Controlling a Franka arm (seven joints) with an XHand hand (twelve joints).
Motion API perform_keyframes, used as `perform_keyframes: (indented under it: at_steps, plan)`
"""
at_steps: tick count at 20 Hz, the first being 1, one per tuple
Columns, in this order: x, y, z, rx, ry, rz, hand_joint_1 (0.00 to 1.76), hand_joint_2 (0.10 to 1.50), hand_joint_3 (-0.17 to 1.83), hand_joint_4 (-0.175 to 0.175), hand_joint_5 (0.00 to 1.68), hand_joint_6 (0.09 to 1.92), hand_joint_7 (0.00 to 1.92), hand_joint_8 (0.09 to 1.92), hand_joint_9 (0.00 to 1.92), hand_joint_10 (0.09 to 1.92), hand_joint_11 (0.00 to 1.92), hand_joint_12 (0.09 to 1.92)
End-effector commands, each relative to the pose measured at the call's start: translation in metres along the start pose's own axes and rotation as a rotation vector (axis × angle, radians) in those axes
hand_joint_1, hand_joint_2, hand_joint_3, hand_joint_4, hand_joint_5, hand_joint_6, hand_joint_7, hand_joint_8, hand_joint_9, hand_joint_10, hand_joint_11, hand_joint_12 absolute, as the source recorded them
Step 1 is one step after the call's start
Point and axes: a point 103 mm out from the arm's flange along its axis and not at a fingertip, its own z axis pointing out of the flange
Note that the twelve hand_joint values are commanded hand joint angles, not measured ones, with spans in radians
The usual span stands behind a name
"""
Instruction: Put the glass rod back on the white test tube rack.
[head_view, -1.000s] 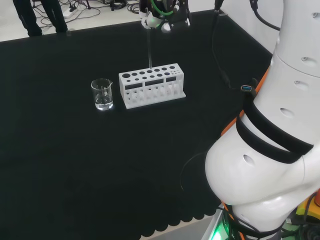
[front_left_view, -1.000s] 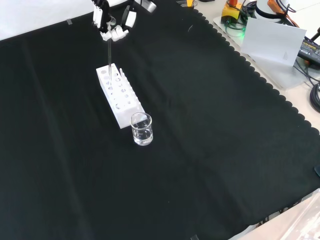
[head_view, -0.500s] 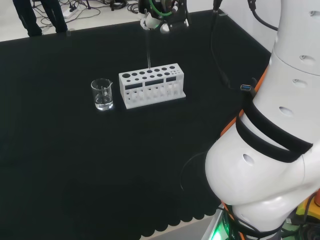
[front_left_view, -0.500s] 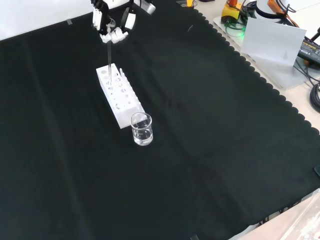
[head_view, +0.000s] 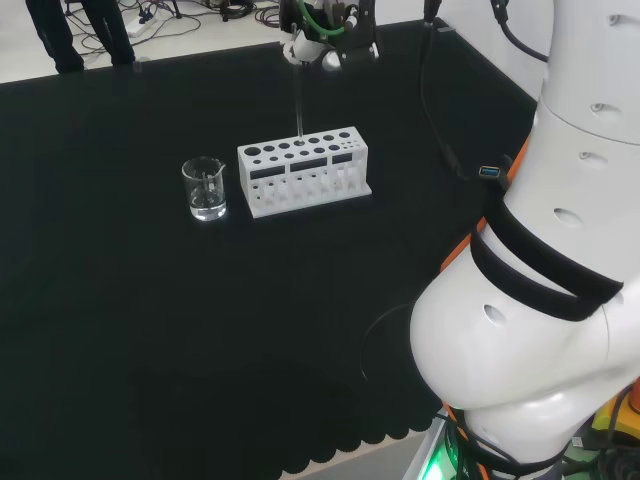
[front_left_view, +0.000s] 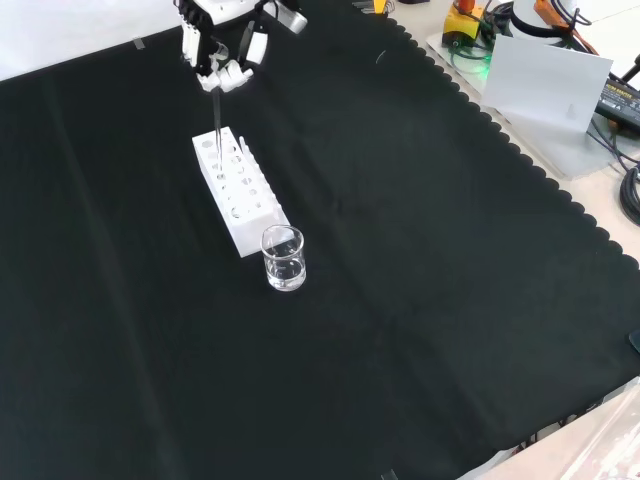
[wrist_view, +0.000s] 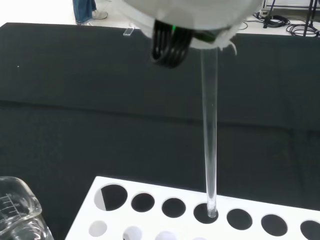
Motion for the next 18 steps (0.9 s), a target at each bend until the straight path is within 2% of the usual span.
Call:
perform_keyframes:
  at_steps: [1, 11, 18]
  plan:
    - [-0.003, 0.001, 0.005, 0.006, 0.002, 0.003, 1.32, 0.64, 0.75, -0.175, 1.21, 0.56, 1.25, 1.03, 1.64, 0.82, 1.65, 0.81]
    - [0.003, 0.009, 0.033, 0.043, -0.001, -0.014, 1.32, 0.64, 0.75, -0.175, 1.21, 0.56, 1.25, 1.03, 1.64, 0.82, 1.65, 0.81]
    - [-0.002, 0.014, 0.049, 0.059, 0.002, -0.005, 1.32, 0.64, 0.75, -0.175, 1.21, 0.56, 1.25, 1.03, 1.64, 0.82, 1.65, 0.81]
